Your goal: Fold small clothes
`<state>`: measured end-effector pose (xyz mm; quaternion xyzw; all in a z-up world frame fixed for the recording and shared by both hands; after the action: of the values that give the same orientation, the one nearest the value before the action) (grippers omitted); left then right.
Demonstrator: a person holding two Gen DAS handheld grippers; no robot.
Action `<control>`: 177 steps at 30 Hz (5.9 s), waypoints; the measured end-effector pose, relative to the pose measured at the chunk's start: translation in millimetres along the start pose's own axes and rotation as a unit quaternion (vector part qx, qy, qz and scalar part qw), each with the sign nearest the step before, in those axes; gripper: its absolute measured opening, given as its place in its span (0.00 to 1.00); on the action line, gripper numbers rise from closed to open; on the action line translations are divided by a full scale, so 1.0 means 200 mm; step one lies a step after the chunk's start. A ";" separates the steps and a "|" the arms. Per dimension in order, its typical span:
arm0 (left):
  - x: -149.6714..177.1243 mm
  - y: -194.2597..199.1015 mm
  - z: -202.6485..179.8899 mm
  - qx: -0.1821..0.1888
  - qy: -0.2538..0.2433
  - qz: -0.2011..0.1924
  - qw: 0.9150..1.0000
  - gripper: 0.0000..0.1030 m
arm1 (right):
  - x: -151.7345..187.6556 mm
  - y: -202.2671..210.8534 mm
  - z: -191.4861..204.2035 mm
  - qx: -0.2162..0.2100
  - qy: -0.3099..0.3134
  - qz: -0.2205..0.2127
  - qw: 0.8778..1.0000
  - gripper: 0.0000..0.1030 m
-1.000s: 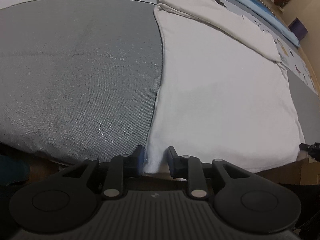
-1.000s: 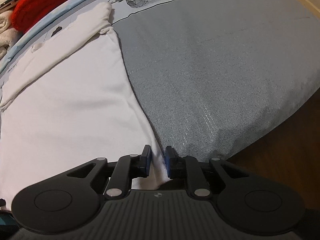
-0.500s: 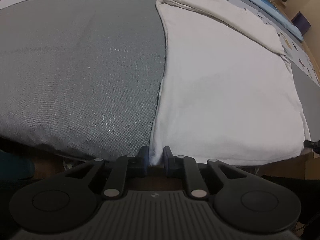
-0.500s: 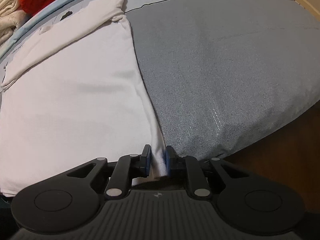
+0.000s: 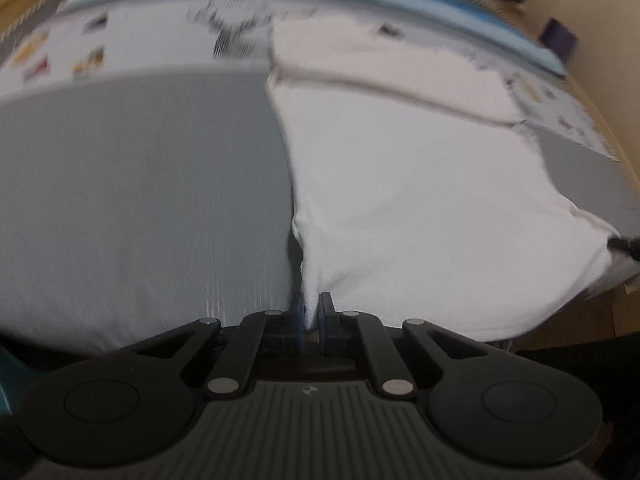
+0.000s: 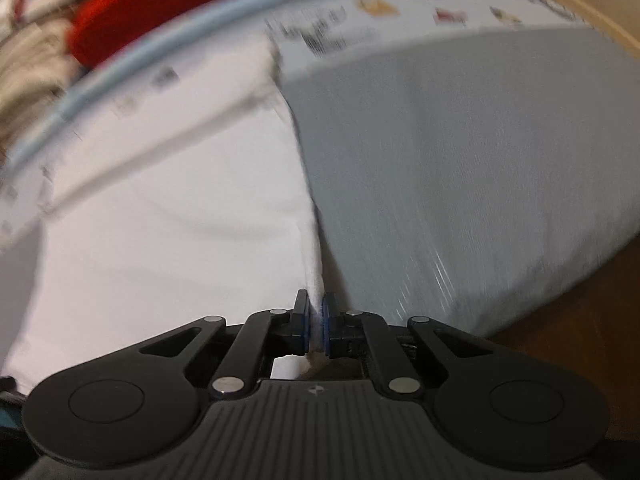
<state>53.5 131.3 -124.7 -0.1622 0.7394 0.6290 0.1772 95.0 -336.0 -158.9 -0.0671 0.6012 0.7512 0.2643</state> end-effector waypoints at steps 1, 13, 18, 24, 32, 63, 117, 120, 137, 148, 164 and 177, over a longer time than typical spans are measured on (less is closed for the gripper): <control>-0.02 0.06 -0.01 0.005 -0.005 -0.010 1.000 0.06 | -0.04 0.06 0.02 -0.017 -0.007 -0.014 1.000 0.05; -0.12 0.98 0.04 0.112 -0.004 -0.136 0.984 0.06 | -0.14 0.93 0.06 -0.162 -0.029 -0.143 0.976 0.04; -0.25 0.94 0.10 0.126 0.040 -0.147 0.980 0.06 | -0.21 0.98 0.01 -0.179 -0.061 -0.151 0.970 0.04; -0.61 0.34 0.27 0.100 0.059 -0.111 0.987 0.06 | -0.44 0.51 0.10 -0.130 -0.048 -0.110 0.984 0.04; -0.84 -0.37 0.42 0.086 0.089 -0.043 0.991 0.07 | -0.68 -0.30 0.18 -0.061 -0.047 -0.007 0.997 0.05; -0.89 -0.68 0.32 -0.019 0.017 -0.011 1.000 0.49 | -0.60 -0.64 0.22 -0.018 0.090 0.021 0.996 0.29; -0.30 -0.49 0.21 0.060 0.022 0.121 0.991 0.33 | -0.16 -0.34 0.06 0.009 0.025 0.103 0.994 0.28; -0.29 -0.46 0.18 0.062 -0.007 0.100 0.993 0.05 | -0.12 -0.36 0.05 0.006 0.030 0.118 0.993 0.20; -0.31 -0.32 0.28 0.045 -0.008 0.047 0.998 0.23 | -0.17 -0.26 0.01 0.022 0.057 0.076 0.995 0.06; -0.31 -0.51 0.20 0.025 -0.034 0.123 0.991 0.24 | -0.20 -0.47 0.08 0.058 0.082 0.112 0.989 0.23; -0.51 -0.55 0.27 0.033 0.059 0.080 0.995 0.09 | -0.70 -0.69 0.36 0.010 0.064 -0.035 0.997 0.03; -0.64 -0.47 0.30 0.004 0.048 0.006 0.999 0.11 | -0.80 -0.62 0.24 0.085 0.034 -0.094 0.991 0.04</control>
<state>214.0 178.5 -155.5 -0.1871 0.7502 0.6189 0.1385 300.9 -324.1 -185.9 -0.1259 0.6622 0.6668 0.3179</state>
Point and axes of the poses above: each gripper's, at about its wrist camera, not at the fingertips, and y roughly against the way its jaws point, z to its left, x to its underside, the point moved 9 cm from there along -y, roughly the way its jaws point, and after that the axes turned 3 degrees about -y, right-handed, at the moved point
